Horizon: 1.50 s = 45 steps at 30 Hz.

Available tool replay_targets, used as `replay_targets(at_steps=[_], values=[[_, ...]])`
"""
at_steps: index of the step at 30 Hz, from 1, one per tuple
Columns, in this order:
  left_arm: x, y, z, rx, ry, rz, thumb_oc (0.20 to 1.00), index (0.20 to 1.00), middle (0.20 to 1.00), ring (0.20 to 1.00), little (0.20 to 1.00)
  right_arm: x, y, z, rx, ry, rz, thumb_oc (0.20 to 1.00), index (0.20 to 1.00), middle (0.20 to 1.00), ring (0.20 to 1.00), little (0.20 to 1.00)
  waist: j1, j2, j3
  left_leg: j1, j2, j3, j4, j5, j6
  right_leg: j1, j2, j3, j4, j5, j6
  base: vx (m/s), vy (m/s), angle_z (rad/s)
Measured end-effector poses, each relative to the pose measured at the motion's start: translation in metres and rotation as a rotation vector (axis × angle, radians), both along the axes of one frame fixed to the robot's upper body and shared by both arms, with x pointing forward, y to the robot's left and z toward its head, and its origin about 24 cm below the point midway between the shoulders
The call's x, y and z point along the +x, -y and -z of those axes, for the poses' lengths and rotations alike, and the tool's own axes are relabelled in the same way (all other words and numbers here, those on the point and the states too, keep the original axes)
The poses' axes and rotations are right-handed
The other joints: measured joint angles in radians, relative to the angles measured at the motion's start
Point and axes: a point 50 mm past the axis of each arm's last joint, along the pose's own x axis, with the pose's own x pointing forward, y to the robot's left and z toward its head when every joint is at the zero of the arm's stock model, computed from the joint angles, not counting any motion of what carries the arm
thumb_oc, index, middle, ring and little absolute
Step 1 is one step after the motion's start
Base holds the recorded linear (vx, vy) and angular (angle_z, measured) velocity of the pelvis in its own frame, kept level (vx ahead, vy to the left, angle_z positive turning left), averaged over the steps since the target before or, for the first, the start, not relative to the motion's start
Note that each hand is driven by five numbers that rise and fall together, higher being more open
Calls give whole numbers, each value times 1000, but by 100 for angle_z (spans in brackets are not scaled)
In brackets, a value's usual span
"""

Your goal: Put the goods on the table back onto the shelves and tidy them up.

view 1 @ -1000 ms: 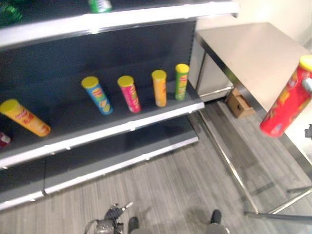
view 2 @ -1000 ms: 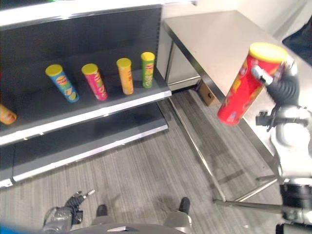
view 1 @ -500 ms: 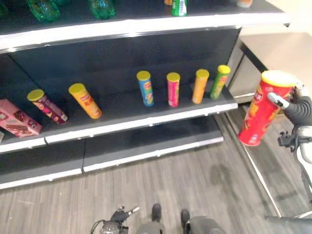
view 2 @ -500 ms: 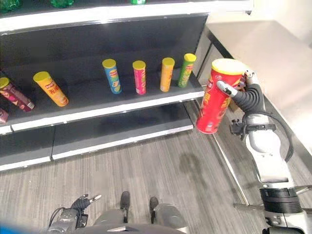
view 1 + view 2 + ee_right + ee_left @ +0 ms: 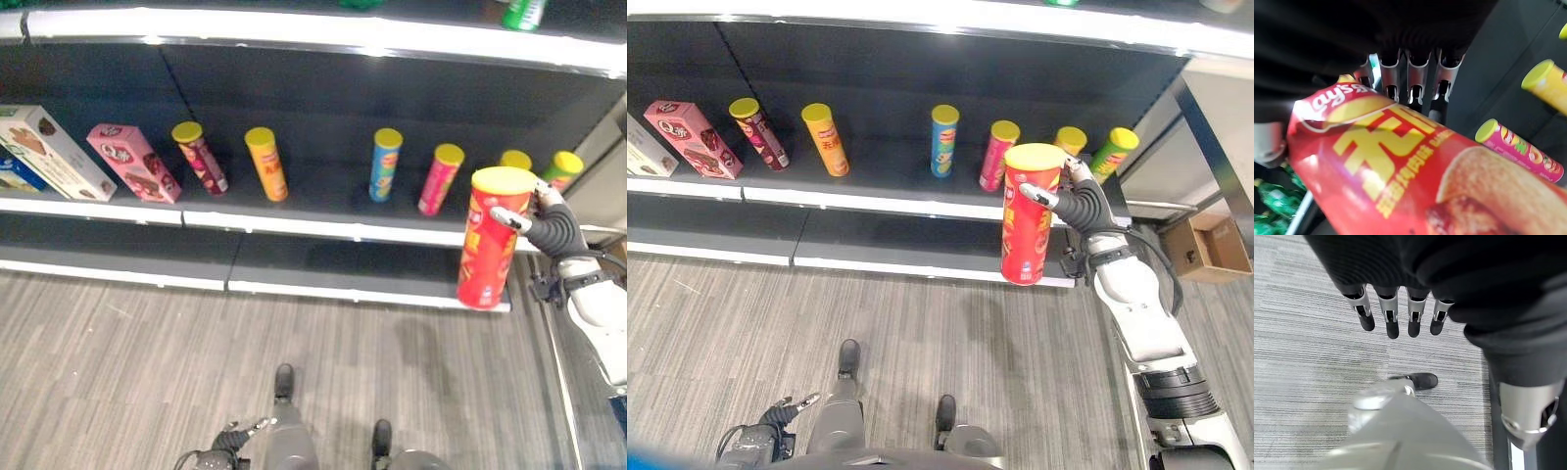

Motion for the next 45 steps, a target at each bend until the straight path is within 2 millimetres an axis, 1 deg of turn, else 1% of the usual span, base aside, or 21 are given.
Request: replay_targets(at_steps=[1,2,4,5,6,8,9,11,12,14,15,17,20,21,23,24,25,26,39,43,45], values=[[-7,8,4,-20,-24,4,1000,1000,1000,1000,1000,-4,-3,2,1,-4,-14,200,200,200,200,200,2,18,-12,38,-58,-2,14,17,19,25,-40,15,1,-18,36,334,504,-38],[-9,8,5,-21,-34,-2,1000,1000,1000,1000,1000,-4,-9,5,29,-4,-27,200,200,200,200,200,1,8,-17,52,-97,14,2,40,40,27,-82,28,12,-24,48,248,403,-39],[17,-1,-5,22,27,35,1000,1000,1000,1000,1000,-7,-32,7,60,-9,-105,200,200,200,200,200,-25,11,-20,89,-198,53,-3,23,154,-69,-190,65,232,-30,55,196,389,-8],[36,-9,-14,55,82,60,1000,1000,1000,1000,1000,-7,-34,7,56,-8,-112,200,200,200,200,200,-21,9,-22,109,-223,55,-3,1,183,-112,-207,96,295,-68,111,159,422,13],[50,-16,-22,86,119,69,1000,1000,1000,1000,1000,-7,-36,3,25,15,-113,200,200,200,200,200,-22,3,-27,111,-246,56,-3,-20,208,-166,-207,132,333,-69,132,159,407,5],[57,-16,-25,107,118,105,1000,1000,1000,1000,1000,-5,-41,-1,34,33,-126,200,200,200,200,200,-29,6,-25,135,-282,59,-3,-35,241,-286,-216,185,582,18,135,108,187,5],[56,-13,-24,108,121,131,1000,1000,1000,1000,1000,-6,-41,2,32,20,-129,200,200,200,200,200,-37,22,-26,153,-283,50,-3,-40,242,-326,-204,200,639,-21,139,145,48,23],[50,-14,-22,107,109,129,1000,1000,1000,1000,1000,-6,-40,3,11,12,-132,200,200,200,200,200,-55,29,-25,171,-285,30,-3,-61,215,-349,-134,217,443,-51,134,151,-6,25],[46,-12,-20,100,93,125,1000,1000,1000,1000,1000,-5,-41,2,10,14,-137,200,200,200,200,200,-54,31,-25,171,-286,29,-3,-69,207,-357,-107,217,281,-29,134,152,-74,8],[43,-3,-14,81,63,127,1000,1000,1000,1000,1000,-5,-40,4,6,2,-135,200,200,200,200,200,-69,42,-23,174,-297,-4,-3,-81,206,-405,-59,250,-9,107,122,168,-104,37],[42,2,-12,69,59,145,1000,1000,1000,1000,1000,-8,-39,9,2,-17,-134,200,200,200,200,200,-100,46,-15,187,-311,-33,-10,-87,199,-433,-40,286,-8,163,150,129,-117,103],[29,11,-7,37,61,146,1000,1000,1000,1000,1000,-16,-32,23,-9,-75,-109,200,200,200,200,200,-105,43,-35,254,-334,-53,-10,-110,227,-375,-50,260,14,210,118,111,-146,69],[13,19,-1,11,30,128,1000,1000,1000,1000,1000,-16,-28,18,-20,-50,-90,200,200,200,200,200,-104,79,-66,250,-320,-61,-4,-115,233,-332,-81,218,2,223,109,71,-77,9],[9,19,0,12,15,134,1000,1000,1000,1000,1000,-16,-26,18,-20,-48,-82,200,200,200,200,200,-108,72,-69,251,-321,-60,-3,-116,229,-275,-115,209,-4,285,76,91,-50,8],[15,19,-1,15,30,149,1000,1000,1000,1000,1000,-12,-27,14,-19,-35,-81,200,200,200,200,200,-109,31,-46,199,-327,-48,120,-144,153,-251,-136,228,-2,253,70,73,-29,19],[23,20,-4,16,55,161,1000,1000,1000,1000,1000,-11,-25,10,-32,-23,-82,200,200,200,200,200,-109,19,-40,191,-256,-6,23,-142,162,-237,-110,215,-2,244,67,46,-4,13],[25,18,-5,23,61,161,1000,1000,1000,1000,1000,-9,-24,6,-35,-10,-76,200,200,200,200,200,-106,29,-37,196,-205,25,-1,-83,125,-230,-80,211,-3,198,56,80,2,-1],[22,17,-4,29,45,168,1000,1000,1000,1000,1000,-9,-25,8,-22,-13,-75,200,200,200,200,200,-110,25,-36,212,-196,27,-10,-85,119,-220,-76,203,-8,187,60,47,7,-18],[7,18,0,30,3,170,1000,1000,1000,1000,1000,-12,-35,15,14,-21,-93,200,200,200,200,200,-132,39,-62,216,-178,41,-10,-81,113,-222,-62,199,-6,191,70,-4,5,-4],[21,20,-4,48,44,185,1000,1000,1000,1000,1000,-2,-67,7,-98,75,-119,200,200,200,200,200,-123,68,-54,176,-182,52,-10,-77,117,-267,-66,209,-7,200,68,-99,17,-7],[31,23,-6,58,63,206,1000,1000,1000,1000,1000,4,-80,-11,-131,167,-136,200,200,200,200,200,-123,87,-41,140,-187,51,-10,-68,118,-303,-70,210,-6,205,66,-60,0,5]])
